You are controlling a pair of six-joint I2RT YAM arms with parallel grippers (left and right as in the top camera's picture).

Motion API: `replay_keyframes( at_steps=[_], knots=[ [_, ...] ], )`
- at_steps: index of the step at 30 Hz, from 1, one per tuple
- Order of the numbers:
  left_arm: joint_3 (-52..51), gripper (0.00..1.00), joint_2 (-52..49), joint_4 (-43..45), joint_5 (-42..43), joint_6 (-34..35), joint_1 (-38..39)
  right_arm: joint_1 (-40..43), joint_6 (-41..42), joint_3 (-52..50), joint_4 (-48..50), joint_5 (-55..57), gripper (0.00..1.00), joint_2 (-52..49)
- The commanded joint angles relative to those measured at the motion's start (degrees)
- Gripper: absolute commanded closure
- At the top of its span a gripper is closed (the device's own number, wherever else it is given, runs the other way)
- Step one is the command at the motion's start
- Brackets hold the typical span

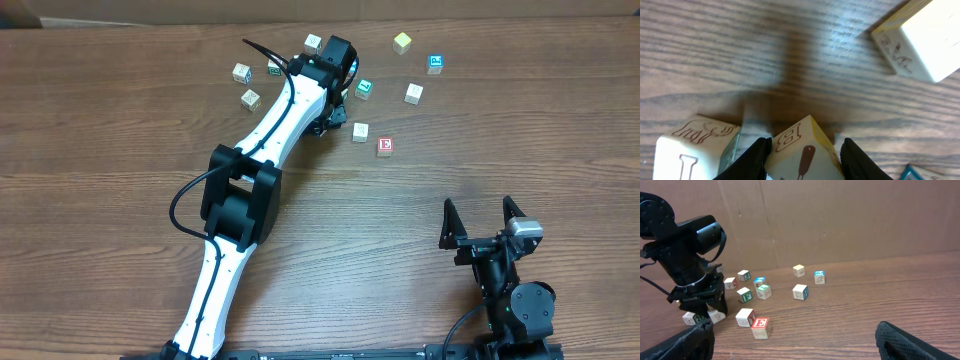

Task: Form a tower
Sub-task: 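Lower the left gripper and close on the white 'B' block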

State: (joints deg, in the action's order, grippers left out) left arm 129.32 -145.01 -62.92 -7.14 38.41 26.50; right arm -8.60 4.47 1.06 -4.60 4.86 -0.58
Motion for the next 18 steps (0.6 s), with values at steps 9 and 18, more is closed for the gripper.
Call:
replay_keyframes(
  at_steps=[9, 18],
  knots=[
    [0.5, 0.47, -0.5, -5.8, 6.7, -5.7, -0.2, 0.2, 0.0, -0.6, 0.2, 0.2, 0.00, 0.4],
    [0.5, 0.47, -0.5, -2.4, 6.6, -5.6, -0.2, 0.2, 0.0, -0.6, 0.2, 0.2, 0.00, 0.4]
  ],
)
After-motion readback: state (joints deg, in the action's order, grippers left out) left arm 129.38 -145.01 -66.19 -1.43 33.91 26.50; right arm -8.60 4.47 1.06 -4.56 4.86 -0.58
